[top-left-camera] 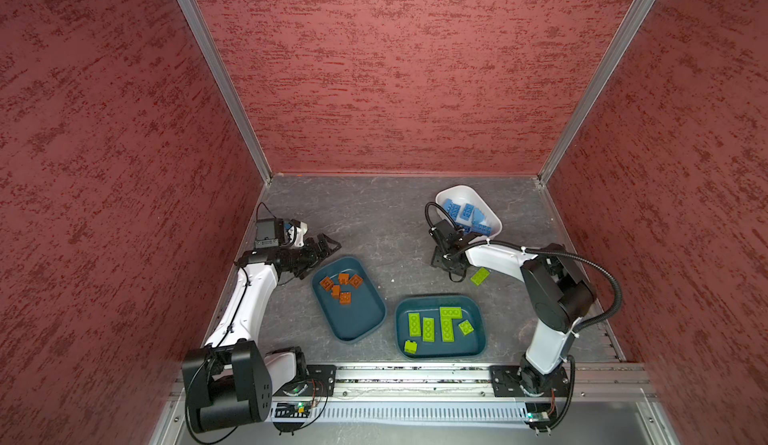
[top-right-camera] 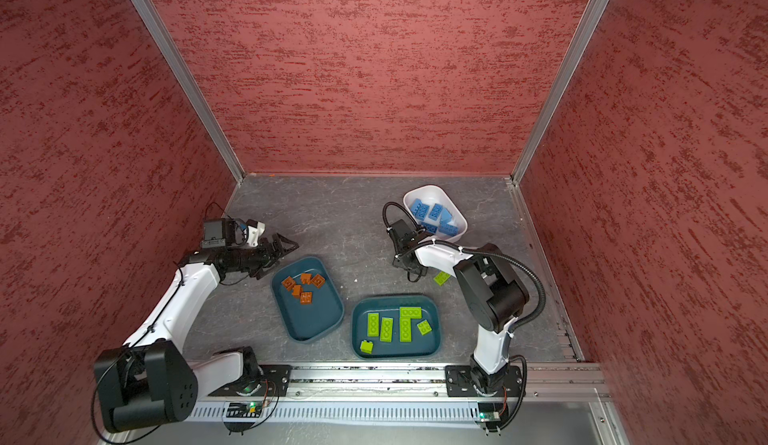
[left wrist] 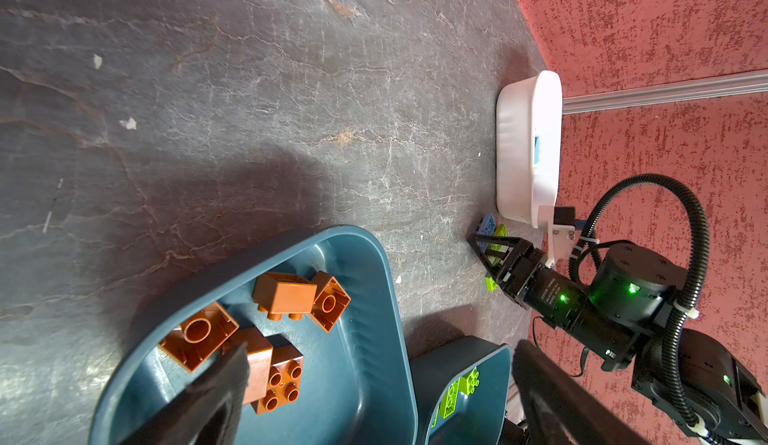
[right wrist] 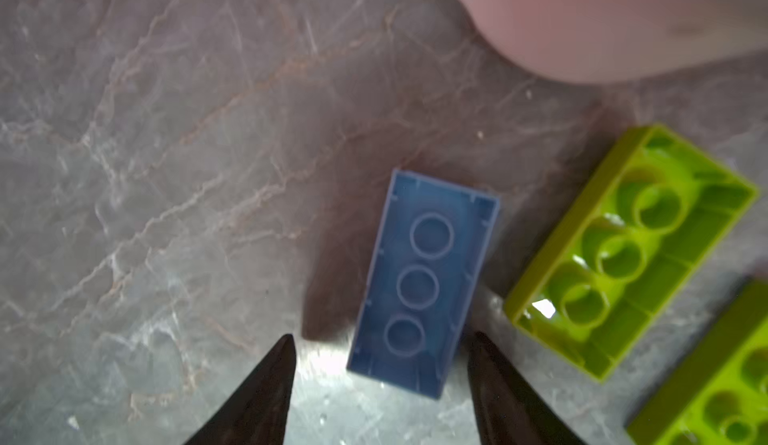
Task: Sort the legos into containers by color
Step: 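Move the right gripper to the blue brick and grasp it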
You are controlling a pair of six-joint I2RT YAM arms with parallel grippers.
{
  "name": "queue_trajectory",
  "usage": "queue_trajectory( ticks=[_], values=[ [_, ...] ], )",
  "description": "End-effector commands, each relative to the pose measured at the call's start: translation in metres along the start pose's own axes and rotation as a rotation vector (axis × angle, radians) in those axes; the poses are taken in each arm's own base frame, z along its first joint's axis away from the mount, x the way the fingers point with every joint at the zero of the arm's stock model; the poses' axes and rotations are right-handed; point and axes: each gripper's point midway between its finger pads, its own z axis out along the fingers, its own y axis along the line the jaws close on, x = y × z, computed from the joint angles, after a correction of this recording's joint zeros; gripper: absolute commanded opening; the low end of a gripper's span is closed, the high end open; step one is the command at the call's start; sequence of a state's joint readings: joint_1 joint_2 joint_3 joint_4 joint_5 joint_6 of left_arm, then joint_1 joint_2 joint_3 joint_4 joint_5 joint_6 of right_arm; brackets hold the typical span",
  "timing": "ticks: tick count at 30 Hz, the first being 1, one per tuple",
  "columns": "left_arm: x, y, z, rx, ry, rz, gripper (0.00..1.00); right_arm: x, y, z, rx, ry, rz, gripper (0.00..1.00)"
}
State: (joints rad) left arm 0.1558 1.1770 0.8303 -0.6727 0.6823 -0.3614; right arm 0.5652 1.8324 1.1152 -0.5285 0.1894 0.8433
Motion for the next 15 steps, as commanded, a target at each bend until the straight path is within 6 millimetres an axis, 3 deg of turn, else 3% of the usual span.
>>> queue_trajectory(
  ticks=[1, 8, 15],
  values=[
    [0.002, 0.0, 0.002, 0.007, 0.005, 0.021, 0.99, -0.025, 0.004, 0.001, 0.016, -0.081, 0.011, 0.65],
    [0.002, 0.0, 0.002, 0.007, 0.005, 0.02, 0.99, -0.029, -0.002, 0.014, 0.082, -0.094, -0.031, 0.57],
    [0.002, 0.0, 0.001, 0.006, 0.006, 0.022, 1.0, -0.032, -0.002, 0.014, 0.099, -0.099, -0.074, 0.38]
  ],
)
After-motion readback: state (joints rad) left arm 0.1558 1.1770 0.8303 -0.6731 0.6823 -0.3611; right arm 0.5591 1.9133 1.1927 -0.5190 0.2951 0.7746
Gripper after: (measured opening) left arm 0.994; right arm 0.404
